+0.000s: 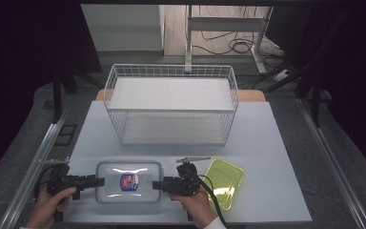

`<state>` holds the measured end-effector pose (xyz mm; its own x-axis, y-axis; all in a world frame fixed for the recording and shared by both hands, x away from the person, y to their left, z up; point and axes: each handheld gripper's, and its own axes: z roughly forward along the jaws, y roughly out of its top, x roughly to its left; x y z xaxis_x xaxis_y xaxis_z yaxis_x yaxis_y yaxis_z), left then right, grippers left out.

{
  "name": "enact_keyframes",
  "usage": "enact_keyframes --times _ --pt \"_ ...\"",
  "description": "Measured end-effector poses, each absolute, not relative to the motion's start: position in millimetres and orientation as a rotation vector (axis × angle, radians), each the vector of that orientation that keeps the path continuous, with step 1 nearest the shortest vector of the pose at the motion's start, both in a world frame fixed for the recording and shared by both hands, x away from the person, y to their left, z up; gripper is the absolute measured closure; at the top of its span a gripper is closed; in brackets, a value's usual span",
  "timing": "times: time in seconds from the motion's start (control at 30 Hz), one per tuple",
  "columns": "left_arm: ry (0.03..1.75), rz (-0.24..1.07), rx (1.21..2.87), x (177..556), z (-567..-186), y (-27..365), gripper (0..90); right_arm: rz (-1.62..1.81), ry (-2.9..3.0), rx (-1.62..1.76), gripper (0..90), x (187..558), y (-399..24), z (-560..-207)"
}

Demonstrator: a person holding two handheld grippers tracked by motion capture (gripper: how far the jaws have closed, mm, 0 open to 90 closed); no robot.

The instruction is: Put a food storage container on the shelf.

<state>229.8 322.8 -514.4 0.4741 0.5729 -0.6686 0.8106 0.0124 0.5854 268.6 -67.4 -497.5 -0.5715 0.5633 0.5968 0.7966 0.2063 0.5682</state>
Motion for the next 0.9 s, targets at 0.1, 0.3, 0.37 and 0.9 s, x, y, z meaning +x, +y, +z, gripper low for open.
enact_keyframes --times 0.1,0.3,0.37,0.9 --pt "1.202 -0.276 1.672 229.2 -513.8 322.7 51.8 -1.303 -2.229 -1.285 48.5 268.2 -67.5 -497.3" --pt "1.190 -0.267 1.675 228.4 -512.4 322.7 52.2 -1.325 -2.230 -1.286 49.4 266.8 -68.2 -495.5" --pt "1.186 -0.265 1.675 228.0 -511.6 322.4 52.3 -1.328 -2.232 -1.286 49.4 266.4 -68.3 -494.7" --pt "1.109 -0.184 1.709 226.4 -473.4 295.0 52.3 -1.423 -2.247 -1.264 49.4 257.6 -93.0 -466.1"
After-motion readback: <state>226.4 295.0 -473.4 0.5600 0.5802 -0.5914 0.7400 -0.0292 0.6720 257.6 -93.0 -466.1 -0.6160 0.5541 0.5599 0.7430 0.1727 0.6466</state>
